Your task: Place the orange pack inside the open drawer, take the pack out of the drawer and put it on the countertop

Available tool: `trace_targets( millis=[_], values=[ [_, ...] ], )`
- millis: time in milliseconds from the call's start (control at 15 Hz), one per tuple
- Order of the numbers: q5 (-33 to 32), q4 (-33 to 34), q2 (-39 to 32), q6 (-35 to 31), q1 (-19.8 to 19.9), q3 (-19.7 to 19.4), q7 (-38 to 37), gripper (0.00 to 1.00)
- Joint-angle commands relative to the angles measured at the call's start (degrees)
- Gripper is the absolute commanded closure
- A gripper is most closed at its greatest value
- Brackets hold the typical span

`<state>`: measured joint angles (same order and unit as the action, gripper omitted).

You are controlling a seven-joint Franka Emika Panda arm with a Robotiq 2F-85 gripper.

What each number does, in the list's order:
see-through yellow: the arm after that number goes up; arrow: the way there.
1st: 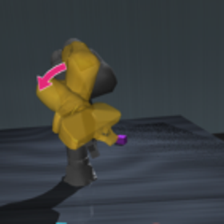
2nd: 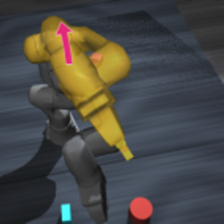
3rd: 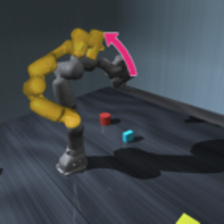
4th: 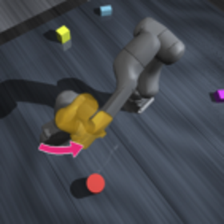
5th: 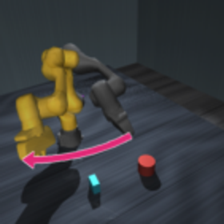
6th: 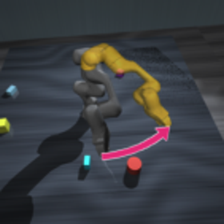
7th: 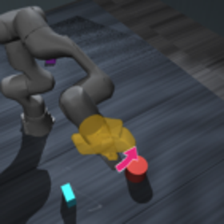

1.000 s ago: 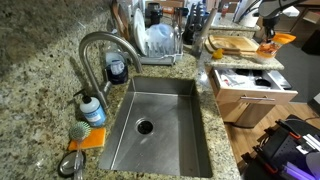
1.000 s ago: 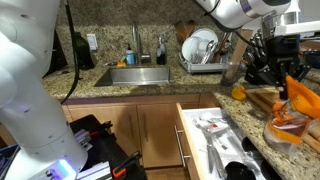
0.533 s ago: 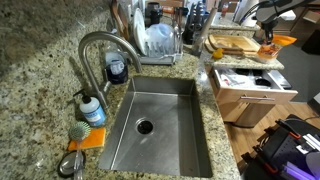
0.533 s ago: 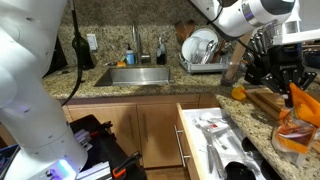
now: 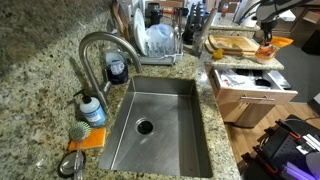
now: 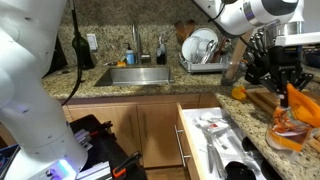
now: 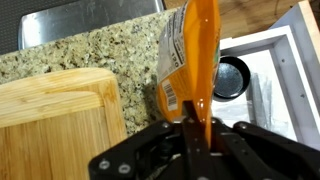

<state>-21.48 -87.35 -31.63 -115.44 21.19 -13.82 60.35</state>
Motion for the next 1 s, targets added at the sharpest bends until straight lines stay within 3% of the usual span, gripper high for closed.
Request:
trace_targets(
  millis=[0, 133, 733, 933],
  values=[
    [3.27, 1.18, 0.19, 1.32, 2.67, 1.17, 3.4, 0.74],
    [3.71, 1.32, 0.37, 1.54, 3.03, 0.83, 4.01, 0.68],
    [3.42, 1.51, 3.95, 1.3, 3.8, 0.08, 4.77, 0.04],
    [4.6, -0.19, 10.09, 2.21, 5.46, 1.32, 16.86, 0.0]
  ],
)
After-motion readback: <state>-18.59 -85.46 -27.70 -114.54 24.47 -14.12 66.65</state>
